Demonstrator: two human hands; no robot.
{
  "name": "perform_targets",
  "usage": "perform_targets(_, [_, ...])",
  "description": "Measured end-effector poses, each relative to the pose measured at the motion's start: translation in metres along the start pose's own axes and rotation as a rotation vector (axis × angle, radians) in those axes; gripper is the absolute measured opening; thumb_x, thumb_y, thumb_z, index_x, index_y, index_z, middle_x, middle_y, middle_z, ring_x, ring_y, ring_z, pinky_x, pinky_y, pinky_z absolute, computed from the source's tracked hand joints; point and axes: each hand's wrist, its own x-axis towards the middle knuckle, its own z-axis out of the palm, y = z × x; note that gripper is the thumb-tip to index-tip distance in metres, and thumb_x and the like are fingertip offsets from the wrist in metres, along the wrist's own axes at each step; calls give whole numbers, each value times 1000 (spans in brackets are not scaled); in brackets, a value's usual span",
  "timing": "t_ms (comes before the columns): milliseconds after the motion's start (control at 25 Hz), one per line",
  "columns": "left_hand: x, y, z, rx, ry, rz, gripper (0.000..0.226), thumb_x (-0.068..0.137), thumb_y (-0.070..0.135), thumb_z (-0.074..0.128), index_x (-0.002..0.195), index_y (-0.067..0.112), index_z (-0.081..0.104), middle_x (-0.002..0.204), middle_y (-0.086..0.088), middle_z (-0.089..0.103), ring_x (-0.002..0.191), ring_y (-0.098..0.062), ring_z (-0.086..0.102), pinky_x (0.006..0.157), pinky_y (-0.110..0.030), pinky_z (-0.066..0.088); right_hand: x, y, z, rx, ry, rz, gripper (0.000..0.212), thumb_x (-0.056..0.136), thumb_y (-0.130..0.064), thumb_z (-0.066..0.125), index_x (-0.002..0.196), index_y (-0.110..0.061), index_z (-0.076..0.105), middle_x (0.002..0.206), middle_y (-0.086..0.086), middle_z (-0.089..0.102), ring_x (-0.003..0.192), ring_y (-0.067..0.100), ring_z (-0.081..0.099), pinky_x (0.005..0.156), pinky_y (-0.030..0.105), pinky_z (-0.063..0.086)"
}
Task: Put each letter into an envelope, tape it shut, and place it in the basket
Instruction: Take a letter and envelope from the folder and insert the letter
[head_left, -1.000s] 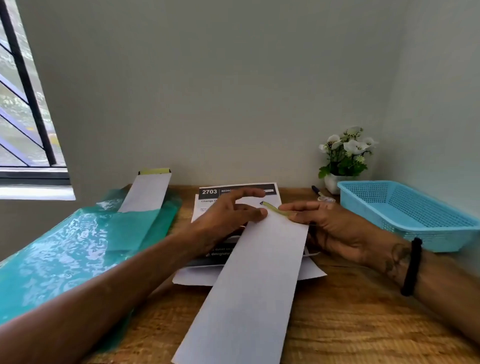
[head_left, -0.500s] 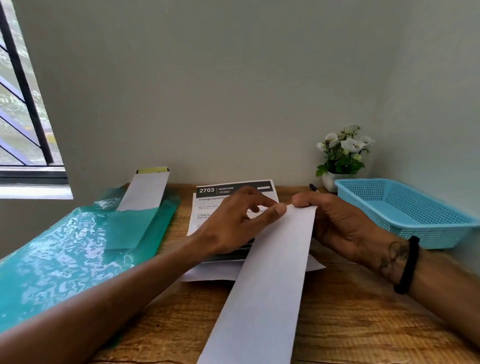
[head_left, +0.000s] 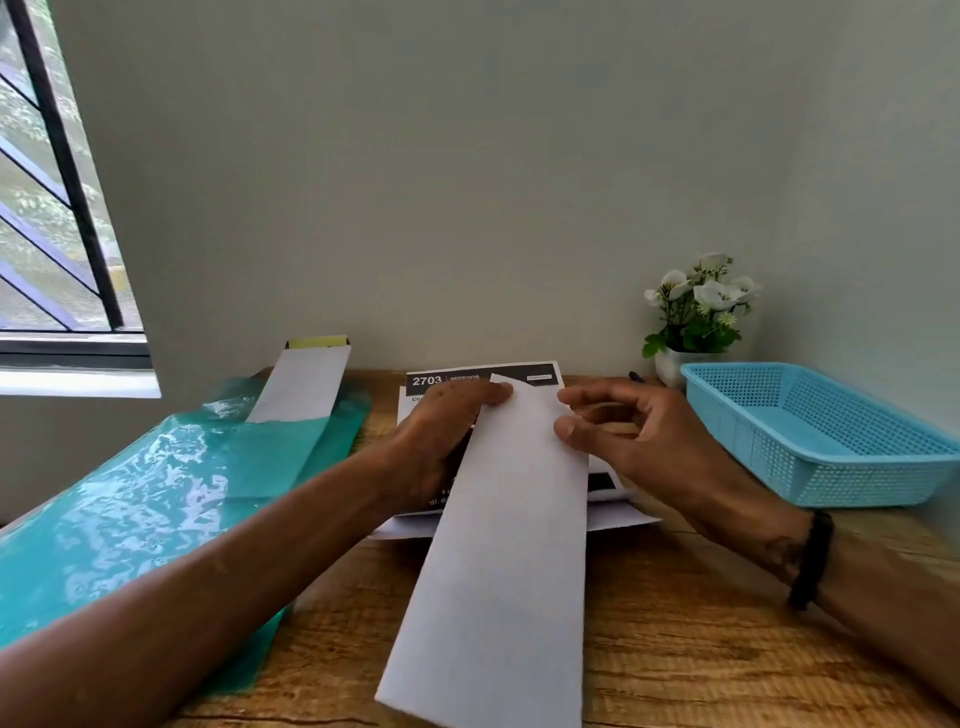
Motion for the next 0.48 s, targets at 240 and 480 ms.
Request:
perform_targets(240, [9, -5, -2, -148, 231, -17, 10, 96, 12, 68, 104, 9, 70, 104, -15, 77, 91, -33, 72, 98, -54, 58, 5, 8, -3, 613, -285, 239, 65, 77, -21, 89, 137, -25, 64, 126, 12, 76, 110, 31, 76, 78, 35, 64])
perform_targets(480, [37, -14, -26, -168, 375, 91, 5, 97, 12, 68, 101, 12, 71, 104, -12, 79, 90, -27, 77, 75, -40, 66, 7, 6, -14, 218, -569, 320, 81, 68, -31, 98, 137, -45, 57, 116, 4, 79, 106, 28, 77, 78, 36, 65])
